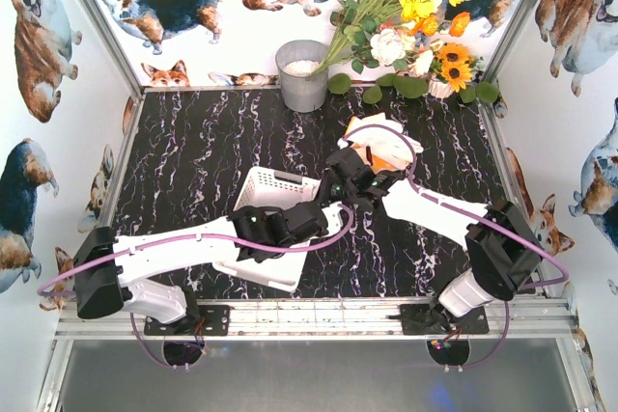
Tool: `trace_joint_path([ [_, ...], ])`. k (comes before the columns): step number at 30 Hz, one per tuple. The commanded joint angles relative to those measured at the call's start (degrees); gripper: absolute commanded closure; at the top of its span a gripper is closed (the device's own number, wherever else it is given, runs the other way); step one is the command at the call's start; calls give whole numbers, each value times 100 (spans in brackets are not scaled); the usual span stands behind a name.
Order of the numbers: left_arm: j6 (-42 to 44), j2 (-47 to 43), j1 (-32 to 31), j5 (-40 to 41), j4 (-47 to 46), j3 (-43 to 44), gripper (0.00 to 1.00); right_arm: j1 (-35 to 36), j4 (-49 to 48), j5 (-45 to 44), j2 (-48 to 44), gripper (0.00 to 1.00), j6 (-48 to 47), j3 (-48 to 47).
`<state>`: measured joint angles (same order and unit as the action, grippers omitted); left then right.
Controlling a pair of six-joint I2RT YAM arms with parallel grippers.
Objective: Put the gloves into the storage basket
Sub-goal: Place the glove in the bin.
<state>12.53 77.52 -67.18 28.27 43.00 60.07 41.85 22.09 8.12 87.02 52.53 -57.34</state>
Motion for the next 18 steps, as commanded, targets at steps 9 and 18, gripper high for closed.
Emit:
trace_joint_path([
  [9, 818, -1020, 323, 1784, 755, -992, 100, 244, -1361, -322, 978, 100, -154, -483],
  [18, 1966, -1191, 713, 1933, 8, -1628, 100, 303, -2182, -327, 1769, 100, -184, -815],
])
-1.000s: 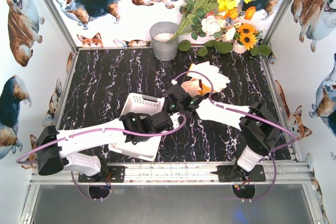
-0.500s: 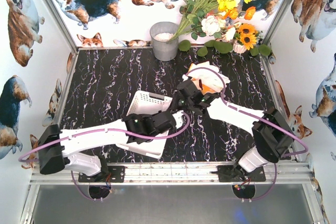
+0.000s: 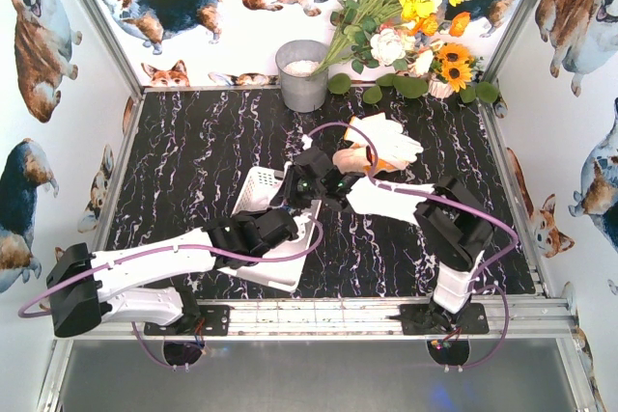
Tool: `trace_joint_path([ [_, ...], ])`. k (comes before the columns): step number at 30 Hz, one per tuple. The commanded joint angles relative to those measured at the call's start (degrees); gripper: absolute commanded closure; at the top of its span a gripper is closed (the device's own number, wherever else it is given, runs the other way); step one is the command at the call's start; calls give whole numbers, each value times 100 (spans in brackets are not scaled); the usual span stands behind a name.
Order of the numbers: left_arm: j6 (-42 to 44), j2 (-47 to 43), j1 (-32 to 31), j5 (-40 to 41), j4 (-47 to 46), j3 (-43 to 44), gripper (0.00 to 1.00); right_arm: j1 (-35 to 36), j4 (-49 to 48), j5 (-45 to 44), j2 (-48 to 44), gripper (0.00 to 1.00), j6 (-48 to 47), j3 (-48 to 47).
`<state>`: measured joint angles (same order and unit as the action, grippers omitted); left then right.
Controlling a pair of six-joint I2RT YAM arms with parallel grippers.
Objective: Put the gloves into the storage basket
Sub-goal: Place the glove in the bin.
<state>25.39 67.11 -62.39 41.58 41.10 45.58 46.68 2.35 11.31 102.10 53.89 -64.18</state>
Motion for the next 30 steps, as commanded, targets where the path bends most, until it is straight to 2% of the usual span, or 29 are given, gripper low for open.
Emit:
trace_joint_path([
  [1, 738, -134, 240, 480, 143, -181, 100, -178, -240, -647, 332, 100, -319, -152],
  [10, 663, 166, 185, -969, 230, -282, 100, -155, -470, -728, 780, 100, -285, -64],
  [11, 630, 211, 150, -1075, 274, -363, 97, -144, -490, -760, 796, 100, -256, -48],
  [13, 557, 267, 64, -1117, 324, -341, 62, -110, -521, -850, 809, 100, -217, -21],
  [14, 529, 282, 58, -1139, 340, -310, 49, -94, -509, -900, 811, 100, -201, -9],
  [16, 481, 289, 56, -1084, 348, -290, 30, -72, -507, -1000, 811, 100, -146, 10],
  [18, 361, 281, 58, -1065, 349, -51, 21, -46, -496, -1093, 803, 100, -72, 30],
  [24, -72, 20, 264, -1512, 426, 483, 17, 96, -487, -1471, 679, 100, 95, 201],
  [30, -430, -395, 1191, -2208, 101, 955, 16, 410, -356, -2149, 485, 100, 417, 320],
])
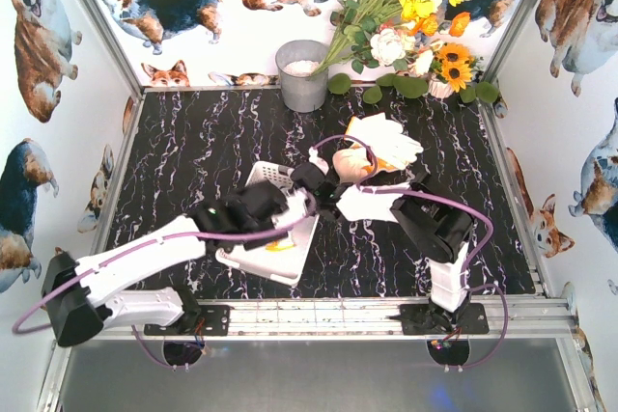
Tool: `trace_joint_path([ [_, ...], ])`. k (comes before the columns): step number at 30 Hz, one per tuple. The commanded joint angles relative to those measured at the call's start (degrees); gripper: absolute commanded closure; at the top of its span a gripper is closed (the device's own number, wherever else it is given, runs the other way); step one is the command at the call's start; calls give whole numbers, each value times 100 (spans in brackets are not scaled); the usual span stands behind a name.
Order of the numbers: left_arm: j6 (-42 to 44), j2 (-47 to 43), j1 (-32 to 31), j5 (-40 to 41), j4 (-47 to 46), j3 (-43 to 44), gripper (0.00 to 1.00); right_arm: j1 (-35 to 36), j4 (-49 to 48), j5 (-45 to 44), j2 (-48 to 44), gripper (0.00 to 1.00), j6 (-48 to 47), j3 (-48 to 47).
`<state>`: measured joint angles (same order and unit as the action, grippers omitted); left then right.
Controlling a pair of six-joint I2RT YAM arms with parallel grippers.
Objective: Put the gloves into the storage basket
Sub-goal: Place the glove in the bin.
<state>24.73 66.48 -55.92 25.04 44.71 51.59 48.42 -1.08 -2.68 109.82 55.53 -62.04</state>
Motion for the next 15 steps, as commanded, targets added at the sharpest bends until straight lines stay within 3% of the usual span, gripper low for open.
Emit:
trace_joint_path([
  [1, -450, -442, 728, -727, -390, 393, 15, 283, -78, -853, -301, 100, 330, 154],
  [9, -1182, -954, 2000, -1577, -1187, 352, 8, 550, -197, -1363, -129, 100, 850, 45],
  [15, -1911, -1121, 2390, -1496, -1417, 259, 6, 726, -114, -1605, 79, 100, 1026, -242],
])
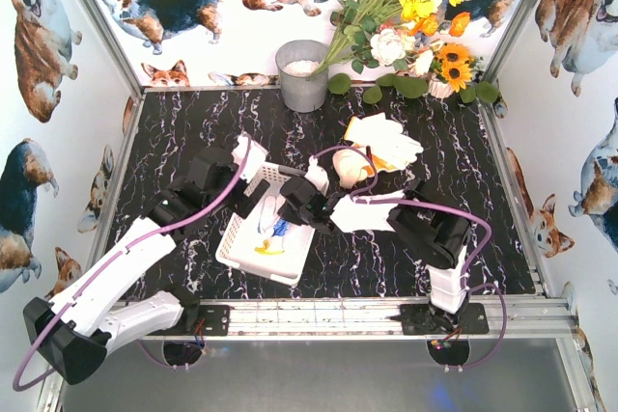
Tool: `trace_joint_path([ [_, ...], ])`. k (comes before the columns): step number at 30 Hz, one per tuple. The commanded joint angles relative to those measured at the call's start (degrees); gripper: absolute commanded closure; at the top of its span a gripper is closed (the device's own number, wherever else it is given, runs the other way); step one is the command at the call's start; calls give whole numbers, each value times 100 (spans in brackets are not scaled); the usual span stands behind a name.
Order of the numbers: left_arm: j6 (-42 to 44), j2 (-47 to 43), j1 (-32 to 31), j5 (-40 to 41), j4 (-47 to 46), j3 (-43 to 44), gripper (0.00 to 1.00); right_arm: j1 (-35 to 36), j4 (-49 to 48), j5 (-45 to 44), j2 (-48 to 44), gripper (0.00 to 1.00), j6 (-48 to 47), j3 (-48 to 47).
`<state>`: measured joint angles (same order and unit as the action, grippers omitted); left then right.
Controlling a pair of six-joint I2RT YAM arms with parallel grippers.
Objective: Put the gloves into the storage basket
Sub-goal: Place the glove in the bin.
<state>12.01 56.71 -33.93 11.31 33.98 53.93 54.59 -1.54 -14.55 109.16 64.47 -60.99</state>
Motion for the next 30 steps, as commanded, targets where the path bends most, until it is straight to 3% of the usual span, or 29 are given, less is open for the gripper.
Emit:
trace_joint_path([
  [1, -755, -143, 239, -111, -343, 14, 6, 113, 3, -369, 209, 100, 97, -445],
  [3, -946, -127, 325, -180, -311, 4, 6, 113, 178, -303, 275, 97, 24, -586],
  [7, -1275, -149, 367, -260, -238, -14, 5, 113, 452, -280, 97, 67, -177, -631],
  [10, -1554, -139, 394, -265, -147, 6, 5, 120, 787, -202, -82, 49, -373, -733],
  [16, -2426, -75, 414, -356, 144, 175, 5, 122, 1824, -452, -546, 31, -786, -1024],
  [24, -3812, -226, 414, -239, 293, 72, 10, 112, 2894, -1033, -1920, 28, -1268, -833],
  [30, -4137, 207, 397, -1480, -398, -299, 28, -211, 3167, -874, -3286, 29, -1981, -419],
])
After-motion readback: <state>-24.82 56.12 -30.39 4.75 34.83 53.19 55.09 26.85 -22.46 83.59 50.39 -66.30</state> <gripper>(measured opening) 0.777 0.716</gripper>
